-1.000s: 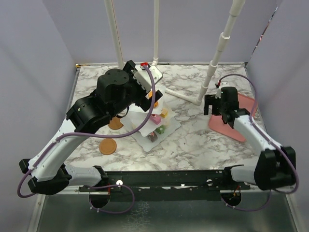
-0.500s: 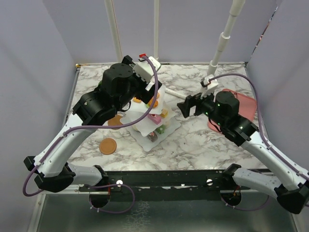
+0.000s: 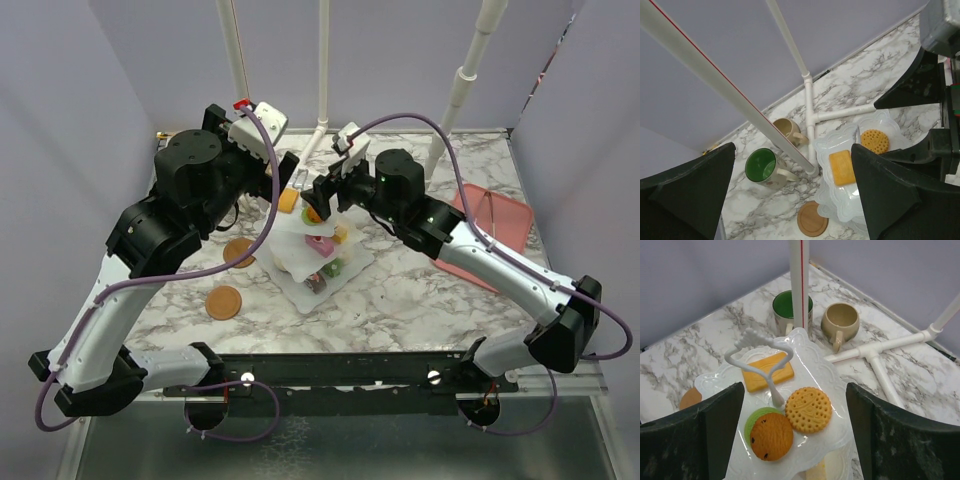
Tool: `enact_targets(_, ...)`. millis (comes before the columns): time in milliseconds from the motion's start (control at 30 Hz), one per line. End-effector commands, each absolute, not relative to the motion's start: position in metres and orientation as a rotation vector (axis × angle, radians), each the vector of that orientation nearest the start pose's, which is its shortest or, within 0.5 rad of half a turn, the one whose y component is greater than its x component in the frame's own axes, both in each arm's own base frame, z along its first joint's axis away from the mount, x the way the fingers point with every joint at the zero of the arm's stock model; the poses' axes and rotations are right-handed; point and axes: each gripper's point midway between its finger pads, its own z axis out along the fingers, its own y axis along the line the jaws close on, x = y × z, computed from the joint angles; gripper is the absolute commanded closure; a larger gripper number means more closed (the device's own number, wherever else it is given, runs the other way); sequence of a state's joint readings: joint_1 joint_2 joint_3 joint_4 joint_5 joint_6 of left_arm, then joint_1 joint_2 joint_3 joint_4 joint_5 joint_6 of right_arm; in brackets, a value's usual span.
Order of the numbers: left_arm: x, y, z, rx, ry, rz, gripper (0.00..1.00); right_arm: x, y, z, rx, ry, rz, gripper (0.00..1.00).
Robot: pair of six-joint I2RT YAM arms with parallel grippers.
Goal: Serve the afternoon tea
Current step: Move the desert table to the center of the board.
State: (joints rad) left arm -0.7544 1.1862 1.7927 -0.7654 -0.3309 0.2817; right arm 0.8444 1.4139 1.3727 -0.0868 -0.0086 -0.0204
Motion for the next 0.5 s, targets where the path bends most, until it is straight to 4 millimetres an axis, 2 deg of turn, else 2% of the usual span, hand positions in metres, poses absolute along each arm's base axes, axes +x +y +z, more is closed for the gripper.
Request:
enact_targets(0,0.275,-0.153,0.474,0.635,1.585,-0.005,0.01,0.299,0.373,0.358,-0.841,1.495,0.711,0.16)
enact_targets(200,0.275,-0.151,0.465,0.683,1.585,0.033,0.01,0.302,0.39,0.346,-0.877,1.494,0.751,0.28)
enact_targets(367,0.275,-0.148,0.464,0.694,1.581,0.055,0.01,0.308,0.401,0.339,-0.872,1.491,0.768,0.57)
enact_targets(467,0.274,-0.148,0.466,0.694,1.575,0.056,0.01,0.31,0.401,0.336,-0.86,1.489,0.763,0.78)
